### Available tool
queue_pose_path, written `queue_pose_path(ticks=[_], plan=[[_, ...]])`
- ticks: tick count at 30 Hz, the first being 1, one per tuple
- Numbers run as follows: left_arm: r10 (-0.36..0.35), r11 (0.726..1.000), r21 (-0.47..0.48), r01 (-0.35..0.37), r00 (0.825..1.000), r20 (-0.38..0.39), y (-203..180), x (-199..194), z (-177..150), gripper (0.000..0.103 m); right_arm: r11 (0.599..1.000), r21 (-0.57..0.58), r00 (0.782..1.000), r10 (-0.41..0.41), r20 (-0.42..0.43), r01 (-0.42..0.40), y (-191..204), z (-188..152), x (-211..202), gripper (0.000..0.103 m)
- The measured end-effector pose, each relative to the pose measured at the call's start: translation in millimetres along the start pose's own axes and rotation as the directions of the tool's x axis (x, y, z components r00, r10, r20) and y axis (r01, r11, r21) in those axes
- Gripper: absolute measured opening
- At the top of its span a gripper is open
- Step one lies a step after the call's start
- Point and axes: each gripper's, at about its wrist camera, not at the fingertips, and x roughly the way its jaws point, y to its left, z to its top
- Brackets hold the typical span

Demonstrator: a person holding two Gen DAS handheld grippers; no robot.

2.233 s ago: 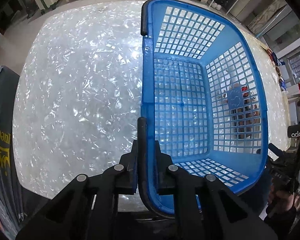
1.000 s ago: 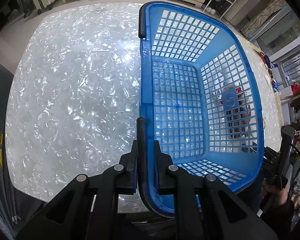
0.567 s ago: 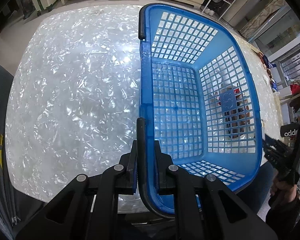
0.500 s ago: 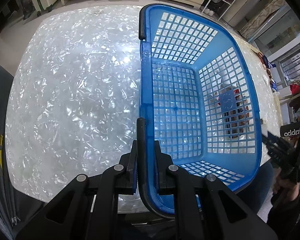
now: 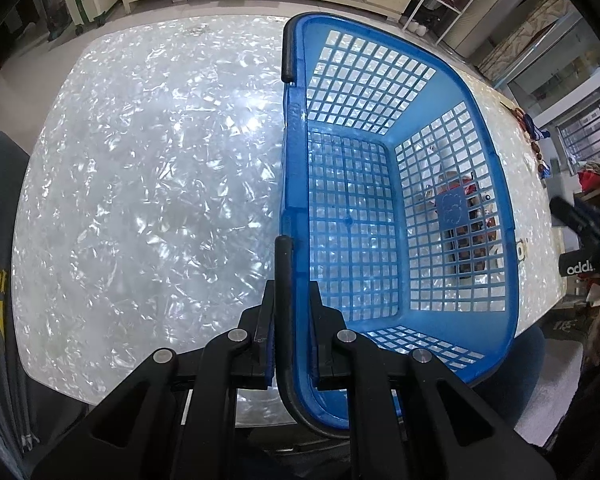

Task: Organize rigid objects
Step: 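Lift the charger box with the right tool and carry it over the basket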

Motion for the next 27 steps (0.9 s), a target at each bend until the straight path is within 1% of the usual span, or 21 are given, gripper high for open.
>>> queue_pose_path(ticks=[3,7,12,18,27], plan=[[0.001,1.0,0.003,-0.001,1.0,0.01,-1.8,-3.0,-0.7,0.013,0.999,-0.014,0.999,0.037,0.015,-0.036,14.1,7.8,-0.1,0.036],[0.019,1.0,0.014,-0.019,1.0,0.02,-4.0,-6.2,-2.1,0.013,0.996,-0.054,0.997,0.076,0.0,-0.076,32.7,12.6,10.6,0.036],[0.017,1.0,0.014,-0.017,1.0,0.025,-4.9,-6.8,-3.2,0.013,0.989,-0.095,0.994,0.11,-0.024,-0.112,48.6,19.3,26.3,0.036],[0.006,1.0,0.005,-0.007,1.0,0.019,-1.4,-5.1,-4.3,0.013,0.977,-0.152,0.989,0.14,-0.055,-0.147,72.0,21.8,38.7,0.036],[0.009,1.0,0.009,-0.009,1.0,0.017,-1.2,-4.7,-5.8,0.013,0.962,-0.196,0.979,0.17,-0.108,-0.189,89.7,18.1,58.9,0.036]])
